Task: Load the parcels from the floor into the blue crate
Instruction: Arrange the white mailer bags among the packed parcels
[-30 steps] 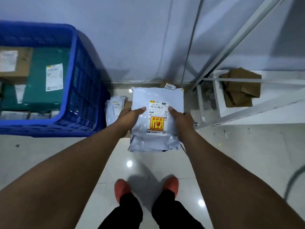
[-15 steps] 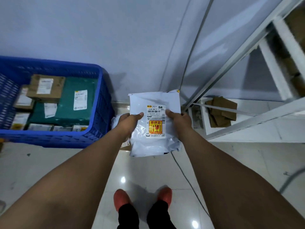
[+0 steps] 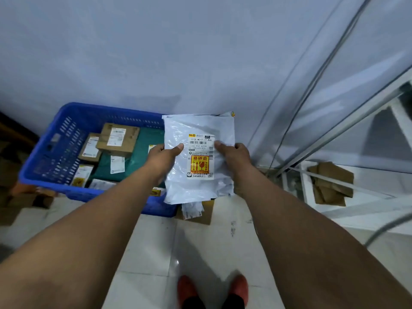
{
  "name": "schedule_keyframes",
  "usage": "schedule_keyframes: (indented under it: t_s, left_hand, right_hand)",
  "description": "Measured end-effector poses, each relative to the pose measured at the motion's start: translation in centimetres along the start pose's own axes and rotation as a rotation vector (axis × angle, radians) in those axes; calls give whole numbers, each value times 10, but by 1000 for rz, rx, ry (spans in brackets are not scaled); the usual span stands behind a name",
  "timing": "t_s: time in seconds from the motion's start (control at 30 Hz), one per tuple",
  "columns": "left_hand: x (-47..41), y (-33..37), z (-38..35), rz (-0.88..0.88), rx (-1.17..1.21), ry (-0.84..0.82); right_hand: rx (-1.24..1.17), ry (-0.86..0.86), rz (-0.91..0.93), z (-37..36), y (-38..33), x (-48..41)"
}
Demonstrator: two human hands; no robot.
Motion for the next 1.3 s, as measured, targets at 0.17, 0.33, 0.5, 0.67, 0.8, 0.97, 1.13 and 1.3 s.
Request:
schedule_keyframes:
  t_s: [0.17, 0.33, 0.5, 0.67, 0.8, 0.97, 1.13, 1.3]
  left_hand:
    - [-38, 14, 46, 36, 8, 65]
    - [-80, 41, 85, 37, 60, 116]
    - [-124, 57, 120, 1, 58, 99]
    - [-165, 43, 172, 63, 42, 105]
    - [-191, 43, 222, 47, 29, 30]
    - [-204, 59, 278, 2, -40, -41]
    - [-236, 46, 318, -43, -156, -126]
    - [-273, -21, 327, -9, -302, -192]
  right_hand:
    - [56, -62, 3, -67, -18, -17]
    - [58, -156, 24, -136, -49, -34]
    - [69, -184, 16, -189, -59, -43]
    - [118, -202, -34, -251, -42, -39]
    - [171, -159, -59, -296, -19, -23]
    - [184, -102, -42, -339, -4, 3]
    - [239, -108, -55, -372, 26, 6]
    - [293, -122, -105, -387, 82, -7]
Point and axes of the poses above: each hand's wrist, its own x-axis away from the middle knuckle, its own z-axis out of the back of the hand, y = z × x, the point moved 5 cm from there along -x, towards the middle knuckle, and after that the axes turned 9 degrees about y, right-handed, at the moved point
